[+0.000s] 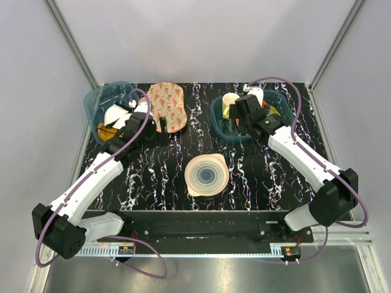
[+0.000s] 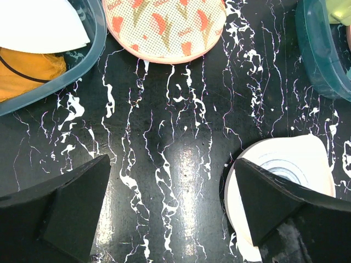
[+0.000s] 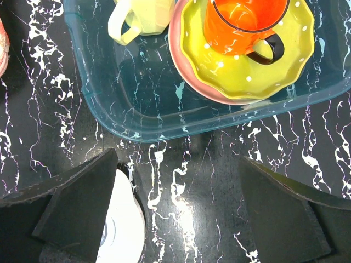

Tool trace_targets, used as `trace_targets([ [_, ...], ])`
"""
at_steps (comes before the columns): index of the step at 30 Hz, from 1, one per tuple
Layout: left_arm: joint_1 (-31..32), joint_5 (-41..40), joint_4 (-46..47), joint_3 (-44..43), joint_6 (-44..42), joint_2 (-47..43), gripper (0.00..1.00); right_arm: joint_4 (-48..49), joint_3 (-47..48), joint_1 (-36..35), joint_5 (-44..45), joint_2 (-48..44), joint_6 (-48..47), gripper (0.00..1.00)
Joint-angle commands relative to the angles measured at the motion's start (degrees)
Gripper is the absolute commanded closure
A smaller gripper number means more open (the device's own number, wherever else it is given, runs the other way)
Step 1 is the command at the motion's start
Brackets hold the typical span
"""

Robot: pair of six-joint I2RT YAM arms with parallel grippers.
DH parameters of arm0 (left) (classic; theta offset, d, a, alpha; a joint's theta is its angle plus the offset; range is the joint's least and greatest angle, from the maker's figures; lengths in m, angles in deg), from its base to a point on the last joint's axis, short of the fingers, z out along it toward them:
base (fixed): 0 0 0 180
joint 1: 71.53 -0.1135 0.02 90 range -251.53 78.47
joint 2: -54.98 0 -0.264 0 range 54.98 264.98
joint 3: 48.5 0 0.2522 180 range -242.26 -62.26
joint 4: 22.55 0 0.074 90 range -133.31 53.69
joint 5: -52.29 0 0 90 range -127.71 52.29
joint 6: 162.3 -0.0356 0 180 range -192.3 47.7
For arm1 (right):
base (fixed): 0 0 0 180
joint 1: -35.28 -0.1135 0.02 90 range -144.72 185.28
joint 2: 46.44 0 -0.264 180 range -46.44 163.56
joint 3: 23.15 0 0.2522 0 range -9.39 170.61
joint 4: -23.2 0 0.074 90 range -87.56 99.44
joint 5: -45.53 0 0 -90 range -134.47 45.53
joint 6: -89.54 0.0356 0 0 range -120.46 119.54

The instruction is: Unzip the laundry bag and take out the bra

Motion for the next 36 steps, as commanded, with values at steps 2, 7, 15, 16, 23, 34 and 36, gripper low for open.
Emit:
trace_targets([
  [2,-0.3,-0.8,1.0,-2.7,-1.1,0.2,0.01,3.1,-1.2,-0.2,0.7,-3.1,0.9,0.0],
  [7,-0.3,0.6,0.9,-2.9,-1.5,1.0,0.01,3.4,-1.6,-0.2,0.0,-3.1,0.6,0.0],
  [15,-0.2,-0.2,-0.6,-4.1,-3.3,3.2,0.01,4.0,-2.5,-0.2,-1.5,-3.0,-0.1,0.0],
  [16,0.3,0.3,-0.8,-4.4,-4.1,3.5,0.01,4.2,-2.6,-0.2,-2.2,-3.1,0.0,0.0],
  [23,7.7,-8.5,-6.7,-14.2,-7.9,16.4,0.01,5.9,-5.3,-0.2,-4.2,-5.4,1.0,0.0],
  [34,9.9,-17.8,-3.2,-32.9,-16.0,41.3,0.01,7.5,-10.4,-0.1,-4.2,-11.9,1.3,0.0],
  [36,9.7,-19.2,-3.1,-34.9,-17.7,45.1,0.01,7.4,-11.2,-0.2,-3.8,-12.8,1.6,0.0],
])
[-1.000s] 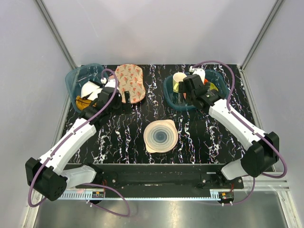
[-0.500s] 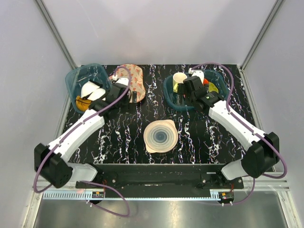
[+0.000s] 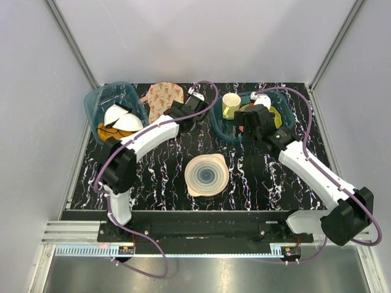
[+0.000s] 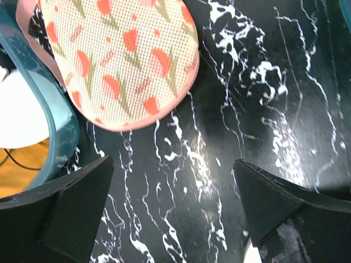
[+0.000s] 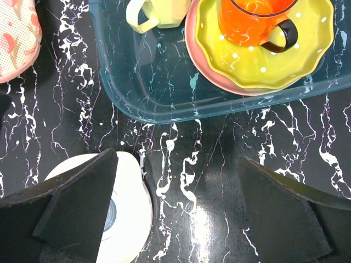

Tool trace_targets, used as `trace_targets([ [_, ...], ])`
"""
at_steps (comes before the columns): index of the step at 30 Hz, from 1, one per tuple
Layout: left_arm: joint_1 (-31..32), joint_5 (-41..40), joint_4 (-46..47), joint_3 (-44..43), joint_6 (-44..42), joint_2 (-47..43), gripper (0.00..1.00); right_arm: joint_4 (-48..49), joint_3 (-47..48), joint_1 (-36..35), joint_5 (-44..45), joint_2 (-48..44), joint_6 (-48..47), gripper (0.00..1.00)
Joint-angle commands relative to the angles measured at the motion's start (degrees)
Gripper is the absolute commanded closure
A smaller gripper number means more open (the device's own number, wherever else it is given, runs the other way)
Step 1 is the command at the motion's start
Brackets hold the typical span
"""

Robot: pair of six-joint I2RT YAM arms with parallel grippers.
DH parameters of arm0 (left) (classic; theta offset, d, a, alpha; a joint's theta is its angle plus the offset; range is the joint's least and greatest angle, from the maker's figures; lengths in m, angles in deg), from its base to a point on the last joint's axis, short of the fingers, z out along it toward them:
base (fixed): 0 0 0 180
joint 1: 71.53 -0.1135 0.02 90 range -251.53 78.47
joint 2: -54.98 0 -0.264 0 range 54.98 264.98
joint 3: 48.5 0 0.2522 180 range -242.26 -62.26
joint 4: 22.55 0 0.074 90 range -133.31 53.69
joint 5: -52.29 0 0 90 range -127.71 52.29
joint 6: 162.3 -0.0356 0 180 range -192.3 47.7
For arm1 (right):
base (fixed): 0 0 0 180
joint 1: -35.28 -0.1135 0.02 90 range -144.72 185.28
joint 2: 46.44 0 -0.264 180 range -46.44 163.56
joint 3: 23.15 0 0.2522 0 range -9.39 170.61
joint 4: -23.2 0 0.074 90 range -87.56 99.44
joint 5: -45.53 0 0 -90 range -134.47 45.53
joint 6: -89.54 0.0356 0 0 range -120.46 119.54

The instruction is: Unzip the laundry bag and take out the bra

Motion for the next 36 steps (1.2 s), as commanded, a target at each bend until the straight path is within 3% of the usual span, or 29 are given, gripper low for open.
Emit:
trace_targets([
  [1,-1.1,-6.6,1.4,-6.8,-4.8,5.5,0.01,2.2,-2.2,-0.2,1.0,-4.1,1.3,0.0],
  [3,-2.7,-5.3,2.0,-7.2,-3.7,7.0,0.03,2.1,-2.9,-0.2,1.3,-4.9,1.4,0.0],
  [5,-7.6,4.3,1.8,-7.5,1.2,7.4,0.13,2.1,-3.7,-0.2,1.4,-5.8,1.5,0.0],
  [7,-12.2,10.7,2.0,-6.6,4.0,6.6,0.16,1.7,-4.1,-0.1,2.2,-6.2,1.8,0.0],
  [13,-13.5,12.7,5.6,-0.6,6.1,2.9,0.16,1.8,-4.3,-0.2,2.0,-4.6,2.0,0.0],
  [19,-13.0,11.6,6.1,0.9,8.2,4.2,0.11,1.9,-2.4,-0.2,0.1,-2.0,2.0,0.0],
  [24,-7.0,3.9,6.1,-2.1,1.7,6.9,0.07,2.4,-2.5,-0.2,0.0,-1.4,1.5,0.0],
  [28,-6.8,2.7,8.4,-1.8,-1.4,8.9,0.02,2.2,-2.8,-0.1,-0.4,-1.8,2.0,0.0],
  [35,-6.6,-2.4,10.2,-4.2,-8.7,16.4,0.05,2.5,-3.7,-0.2,-1.1,-2.3,2.6,0.0],
  [36,-6.6,-3.1,10.7,-4.7,-9.0,17.0,0.1,2.5,-3.7,-0.2,-1.2,-2.4,2.6,0.0],
])
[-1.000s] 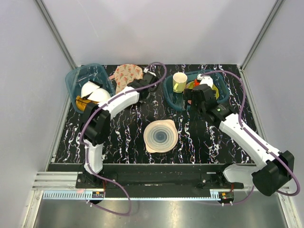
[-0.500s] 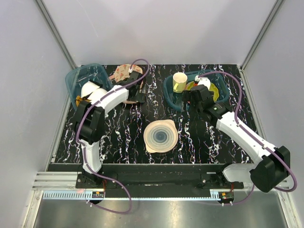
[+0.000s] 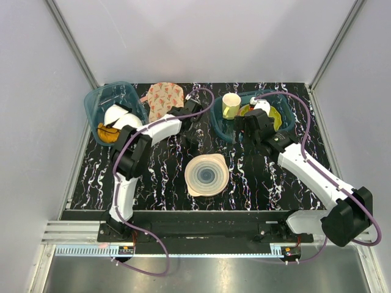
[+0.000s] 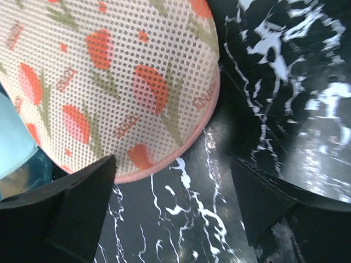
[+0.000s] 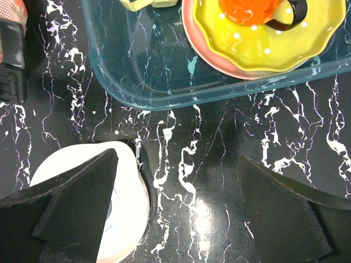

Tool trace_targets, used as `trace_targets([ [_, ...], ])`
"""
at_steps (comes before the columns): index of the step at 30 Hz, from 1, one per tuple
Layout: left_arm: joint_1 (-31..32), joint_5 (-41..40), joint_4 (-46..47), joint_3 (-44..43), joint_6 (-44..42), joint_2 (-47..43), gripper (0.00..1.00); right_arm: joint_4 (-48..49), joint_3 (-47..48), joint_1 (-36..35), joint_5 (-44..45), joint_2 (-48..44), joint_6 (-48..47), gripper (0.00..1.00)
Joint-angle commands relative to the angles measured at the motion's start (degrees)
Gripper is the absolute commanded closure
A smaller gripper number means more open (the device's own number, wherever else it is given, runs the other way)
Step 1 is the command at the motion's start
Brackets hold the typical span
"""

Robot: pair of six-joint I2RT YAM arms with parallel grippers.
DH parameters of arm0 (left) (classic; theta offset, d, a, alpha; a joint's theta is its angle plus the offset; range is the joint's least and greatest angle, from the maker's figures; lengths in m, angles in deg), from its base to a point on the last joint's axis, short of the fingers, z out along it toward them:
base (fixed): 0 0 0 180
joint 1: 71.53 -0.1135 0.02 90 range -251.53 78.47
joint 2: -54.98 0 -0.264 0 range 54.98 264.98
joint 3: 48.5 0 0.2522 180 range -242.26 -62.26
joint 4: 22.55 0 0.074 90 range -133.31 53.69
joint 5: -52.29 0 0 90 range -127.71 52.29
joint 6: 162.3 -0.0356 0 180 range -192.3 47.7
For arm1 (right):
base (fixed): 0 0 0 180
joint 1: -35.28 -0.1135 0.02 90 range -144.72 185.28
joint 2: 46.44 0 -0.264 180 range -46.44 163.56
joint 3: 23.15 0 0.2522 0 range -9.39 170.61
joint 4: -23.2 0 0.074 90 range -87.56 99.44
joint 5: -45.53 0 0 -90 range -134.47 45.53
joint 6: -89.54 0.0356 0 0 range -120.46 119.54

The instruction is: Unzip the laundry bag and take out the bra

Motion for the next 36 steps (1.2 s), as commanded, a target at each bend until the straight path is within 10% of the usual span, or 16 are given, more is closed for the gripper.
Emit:
trace_targets([
  [1,-0.5,-6.8,3.2,-3.0,-4.7,3.8,0.13,1.7,0.4,-0.2,-0.8,-1.1,1.3,0.0],
  [5,-0.5,-9.2,4.0,-4.9,-5.4,7.2,0.43,1.7,0.3,-0.2,-0.8,-1.6,1.4,0.0],
  [7,-0.3,-11.5,4.0,-5.8,-5.1,7.0,0.81,1.6,0.1,-0.2,-0.5,-2.2,1.2,0.0],
  [9,0.0,-12.5,3.9,-5.8,-4.7,4.7,1.0,1.5,-0.2,-0.2,-0.2,-3.2,1.0,0.0],
  [17,2.3,-8.3,-3.6,-8.9,-2.1,-8.0,1.0,0.9,-0.9,-0.1,3.0,-5.0,0.7,0.0],
  [24,4.4,9.1,-30.0,-19.7,9.4,-13.2,1.0,-0.5,0.6,-0.1,11.3,-7.3,-3.7,0.0],
  [29,7.1,22.4,-24.7,-15.0,15.1,-16.4,1.0,0.1,-0.7,-0.1,14.6,-10.8,-3.4,0.0],
  [32,7.3,35.9,-17.2,-15.8,17.1,-15.6,0.39,1.6,-2.9,-0.2,12.7,-12.8,-1.9,0.0],
  [36,5.6,34.0,-16.1,-16.9,16.0,-17.4,0.01,0.2,-3.7,-0.2,10.0,-12.9,1.0,0.0],
])
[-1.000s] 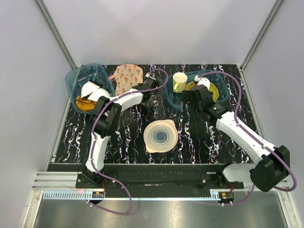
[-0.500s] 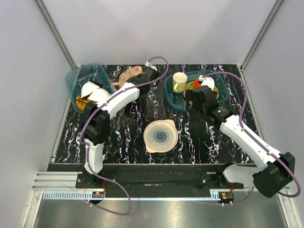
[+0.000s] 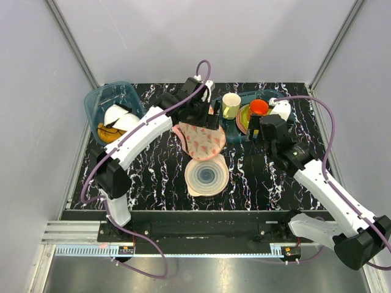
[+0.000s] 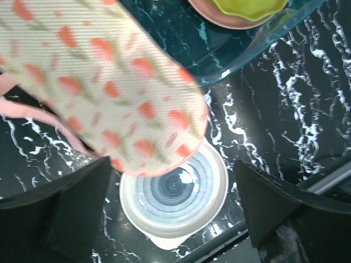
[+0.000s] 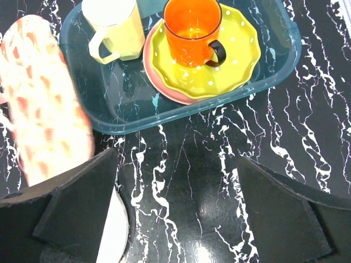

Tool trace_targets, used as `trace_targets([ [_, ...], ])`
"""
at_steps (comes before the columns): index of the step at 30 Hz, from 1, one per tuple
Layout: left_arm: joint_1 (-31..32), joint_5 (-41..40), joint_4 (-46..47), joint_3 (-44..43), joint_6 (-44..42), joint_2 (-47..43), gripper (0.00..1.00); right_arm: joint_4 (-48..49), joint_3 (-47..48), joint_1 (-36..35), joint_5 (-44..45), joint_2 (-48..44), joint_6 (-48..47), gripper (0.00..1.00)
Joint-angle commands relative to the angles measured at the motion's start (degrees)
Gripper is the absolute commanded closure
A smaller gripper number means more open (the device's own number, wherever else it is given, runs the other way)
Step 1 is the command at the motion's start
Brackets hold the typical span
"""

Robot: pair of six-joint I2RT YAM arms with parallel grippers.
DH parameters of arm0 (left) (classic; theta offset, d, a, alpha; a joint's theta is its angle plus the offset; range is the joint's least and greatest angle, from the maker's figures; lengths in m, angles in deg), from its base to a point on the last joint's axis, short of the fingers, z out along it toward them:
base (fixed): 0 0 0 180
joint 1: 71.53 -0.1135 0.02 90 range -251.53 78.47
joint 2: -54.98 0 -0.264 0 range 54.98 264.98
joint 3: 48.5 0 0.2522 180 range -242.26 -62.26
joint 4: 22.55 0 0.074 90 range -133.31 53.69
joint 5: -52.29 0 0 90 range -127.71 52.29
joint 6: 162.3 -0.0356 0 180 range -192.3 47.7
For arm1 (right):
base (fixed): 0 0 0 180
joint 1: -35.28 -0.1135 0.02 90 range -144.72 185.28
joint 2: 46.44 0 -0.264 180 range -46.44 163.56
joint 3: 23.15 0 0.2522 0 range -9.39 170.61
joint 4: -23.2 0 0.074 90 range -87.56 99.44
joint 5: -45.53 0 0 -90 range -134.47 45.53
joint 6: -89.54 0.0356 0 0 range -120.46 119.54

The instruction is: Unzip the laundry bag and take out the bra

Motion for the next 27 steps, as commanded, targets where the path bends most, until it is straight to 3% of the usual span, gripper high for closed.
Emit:
trace_targets([
  [1,-3.1,6.2,4.4,0.5,1.3,-2.7,0.01,0.6,-1.5,-0.2,-1.4,-0.3,3.8,0.0],
  [4,-8.6,6.3,4.7,4.9,1.5,-7.4,0.01,2.0,-3.8,-0.2,-7.1,0.2,6.0,0.0],
  [8,-17.9,6.0,6.3,17.4,2.0,-14.3,0.01,5.6,-5.8,-0.2,-14.5,4.5,10.3,0.0],
  [15,-22.4,6.3,8.5,30.1,1.9,-21.9,0.01,20.4,-9.4,-0.8,-30.5,12.7,18.1,0.02],
  [17,-22.4,6.0,8.5,31.3,2.2,-22.2,0.01,19.7,-6.7,-4.5,-28.9,16.8,16.0,0.01],
  [20,-22.4,5.7,10.2,33.6,4.3,-22.3,0.01,14.7,-0.2,-7.9,-19.3,20.6,12.7,0.0],
  [27,-22.3,12.4,23.7,39.8,13.6,-13.5,0.13,15.4,-2.0,-7.9,-15.8,16.4,11.2,0.0],
])
